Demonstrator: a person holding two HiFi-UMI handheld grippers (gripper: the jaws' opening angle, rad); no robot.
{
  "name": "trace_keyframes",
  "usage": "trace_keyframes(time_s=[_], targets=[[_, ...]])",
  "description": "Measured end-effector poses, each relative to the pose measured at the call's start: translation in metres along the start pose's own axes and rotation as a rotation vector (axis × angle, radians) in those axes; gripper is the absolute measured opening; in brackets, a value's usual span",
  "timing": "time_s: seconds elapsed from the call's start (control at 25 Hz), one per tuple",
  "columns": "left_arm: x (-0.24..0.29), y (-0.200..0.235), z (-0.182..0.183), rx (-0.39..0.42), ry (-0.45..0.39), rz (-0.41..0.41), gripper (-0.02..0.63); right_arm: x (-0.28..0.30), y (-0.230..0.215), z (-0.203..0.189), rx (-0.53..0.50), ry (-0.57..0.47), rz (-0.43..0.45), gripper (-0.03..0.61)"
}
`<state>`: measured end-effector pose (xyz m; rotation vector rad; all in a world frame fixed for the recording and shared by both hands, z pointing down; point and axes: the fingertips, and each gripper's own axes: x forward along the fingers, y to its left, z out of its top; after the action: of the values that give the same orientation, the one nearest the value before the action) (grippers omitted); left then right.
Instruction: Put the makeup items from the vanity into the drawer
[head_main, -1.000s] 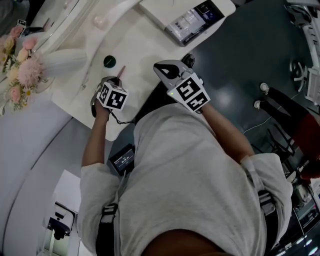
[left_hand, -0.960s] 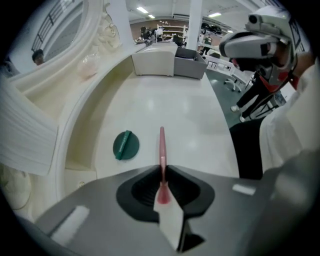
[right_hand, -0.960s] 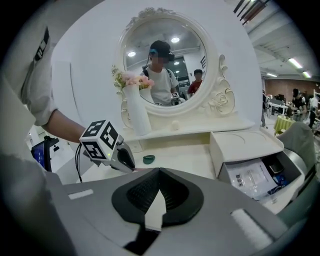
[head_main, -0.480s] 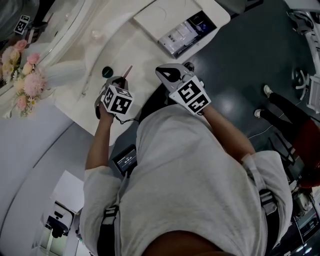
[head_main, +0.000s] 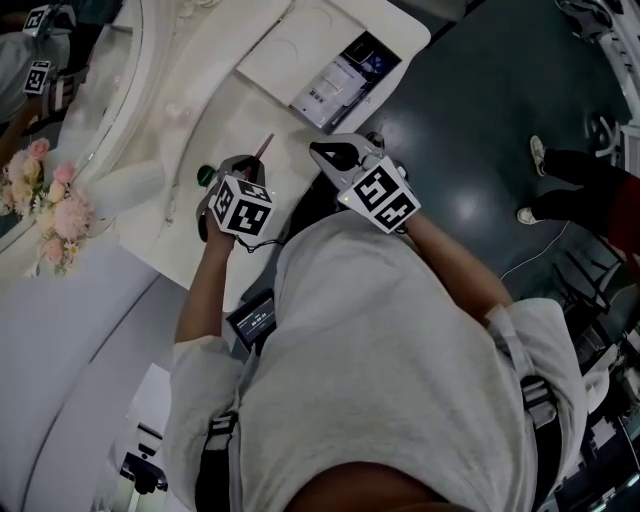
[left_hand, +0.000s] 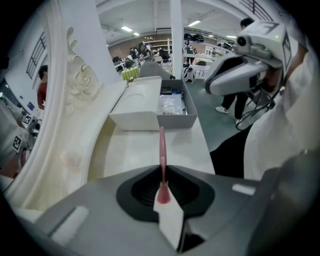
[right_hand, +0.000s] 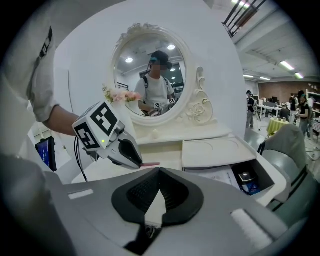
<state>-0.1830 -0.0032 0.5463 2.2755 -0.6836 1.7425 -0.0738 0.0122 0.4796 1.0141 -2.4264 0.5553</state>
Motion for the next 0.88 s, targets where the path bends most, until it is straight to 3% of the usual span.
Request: trace_keyframes(time_s=[0.44,0.88], targets=[[0.014,-0.015,0.065,0.07,-0.028,-0.035,0.046,-0.027,-0.051,-0.009,0.049,-0.016,-0.066,-0.002],[0.03,-0.019,0.123,0.08,-0.029,-0.009,0.044,-0.045,-0.102,-0.014,0.054,-0.029,-0.056,-0.001]])
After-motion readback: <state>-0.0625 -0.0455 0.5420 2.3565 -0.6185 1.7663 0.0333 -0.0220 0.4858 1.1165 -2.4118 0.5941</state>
